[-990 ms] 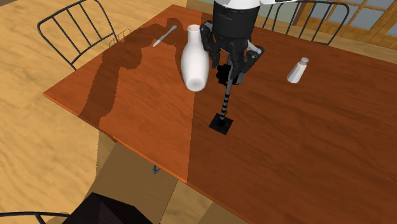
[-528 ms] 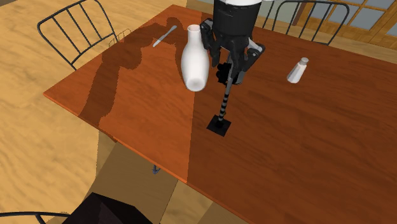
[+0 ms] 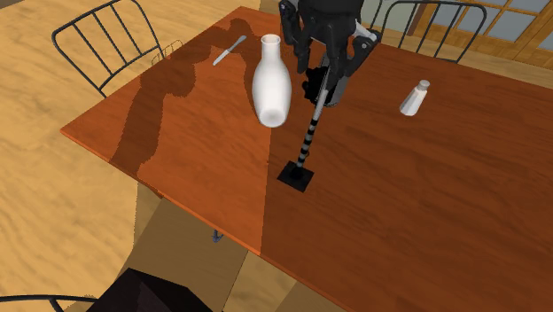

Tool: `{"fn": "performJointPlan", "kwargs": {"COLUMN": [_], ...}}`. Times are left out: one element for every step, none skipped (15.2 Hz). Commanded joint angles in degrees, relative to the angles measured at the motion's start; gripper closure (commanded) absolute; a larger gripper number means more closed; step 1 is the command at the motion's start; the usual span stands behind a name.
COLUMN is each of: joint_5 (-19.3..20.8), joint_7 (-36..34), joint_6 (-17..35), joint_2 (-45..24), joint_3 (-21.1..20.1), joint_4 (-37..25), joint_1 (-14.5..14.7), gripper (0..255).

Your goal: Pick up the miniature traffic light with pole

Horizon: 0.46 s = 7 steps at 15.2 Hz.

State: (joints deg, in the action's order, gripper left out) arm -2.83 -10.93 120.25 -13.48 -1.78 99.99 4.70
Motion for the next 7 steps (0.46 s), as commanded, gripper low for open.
{"fn": "performJointPlan", "kwargs": {"joint_5": [0.0, 0.0, 0.1, 0.1, 0.1, 0.1, 0.1], "joint_7": [-0.1, -0.1, -0.1, -0.2, -0.2, -0.2, -0.2], "joint_6": [-1.4, -2.2, -2.9, -3.6, -4.3, -4.4, -4.4], "joint_2": [0.4, 0.6, 0.7, 0.9, 1.0, 1.0, 1.0], "joint_3": [0.0, 0.0, 0.0, 0.0, 0.0, 0.0, 0.0], "joint_4": [-1.0, -1.6, -2.1, -2.7, -3.3, -3.4, -3.4], "joint_1": [0.0, 0.0, 0.0, 0.0, 0.0, 0.0, 0.0], "gripper": [255, 255, 255, 255, 255, 255, 255]}}
